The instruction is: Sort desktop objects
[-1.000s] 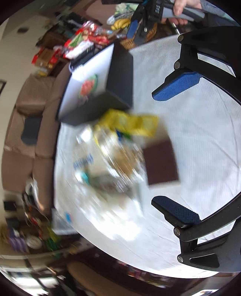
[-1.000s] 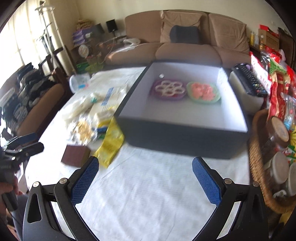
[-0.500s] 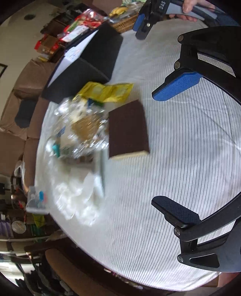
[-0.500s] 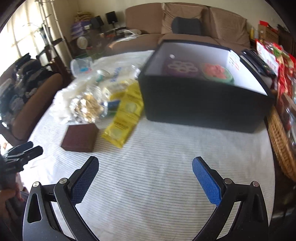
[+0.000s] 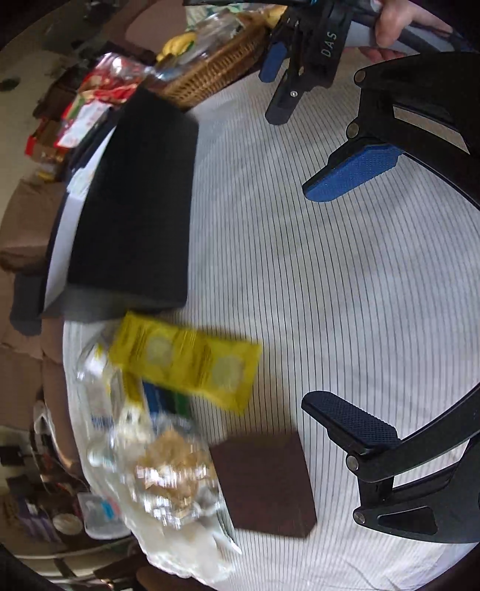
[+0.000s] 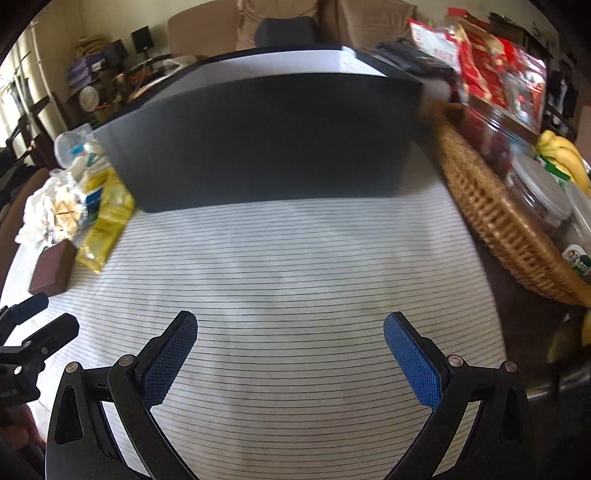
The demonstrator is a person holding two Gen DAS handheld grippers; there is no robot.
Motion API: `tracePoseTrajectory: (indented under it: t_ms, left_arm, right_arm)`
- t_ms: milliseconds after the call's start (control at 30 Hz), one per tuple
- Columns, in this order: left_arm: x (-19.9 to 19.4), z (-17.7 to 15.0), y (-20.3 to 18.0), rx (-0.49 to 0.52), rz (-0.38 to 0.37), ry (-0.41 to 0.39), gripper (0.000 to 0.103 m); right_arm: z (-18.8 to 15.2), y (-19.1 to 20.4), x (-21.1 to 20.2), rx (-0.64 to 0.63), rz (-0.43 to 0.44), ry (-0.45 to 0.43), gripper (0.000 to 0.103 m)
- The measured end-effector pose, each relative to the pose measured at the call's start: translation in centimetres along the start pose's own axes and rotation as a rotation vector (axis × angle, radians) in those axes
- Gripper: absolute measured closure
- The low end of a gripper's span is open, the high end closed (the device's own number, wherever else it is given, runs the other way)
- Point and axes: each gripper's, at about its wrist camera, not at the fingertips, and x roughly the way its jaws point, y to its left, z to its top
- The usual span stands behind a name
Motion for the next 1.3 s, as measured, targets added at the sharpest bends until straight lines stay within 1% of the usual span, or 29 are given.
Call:
tracePoseTrajectory:
  t_ms: [67,167,200,233,367,467,600,1300]
  left_arm:
    - [1.4,-0.1,-1.5,0.009,0.014,0.015,0.0]
    - [3.3,-0.4,-2.6,0.009,0.046,0.042,0.0]
    - [3.4,-0.5,-3.0,0.019,0.068,0.028,0.0]
    - [3.6,-0.6,-3.3,0.021,0.071,0.02,0.0]
    - [4.0,-1.0,-4.3,0.047,0.126,-0.001,0.0]
    - [4.0,-1.3,-4.5,0.028,0.136,-0.015,0.0]
    - [4.0,-1.3,-5.0,0.003,0.156,-0.017,0.0]
    - [3.8,-1.4,-5.0,-0.002,0.156,-0.017,0.0]
  right_arm:
    - [-0.3,-1.1,0.7,0.015,-0.001,0.008,0.0]
    - [-0.6,-2.1,1.7,0.023,-0.018,0.008,0.0]
    - [-0.7,-2.3,2.0,0.022,-0.025,0.01,0.0]
    - [-0.8,-2.4,2.3,0.021,-0.027,0.014,0.0]
    - [-1.2,-1.9,2.4,-0.022,-0.05,-0.005,0.0]
    - [-1.4,-1.7,2.4,-0.036,-0.056,-0.026,0.0]
    - [-1.4,-1.8,2.2,-0.033,-0.061,-0.026,0.0]
    - [-1.2,-1.6,2.3,-0.034,-0.062,-0.026,0.0]
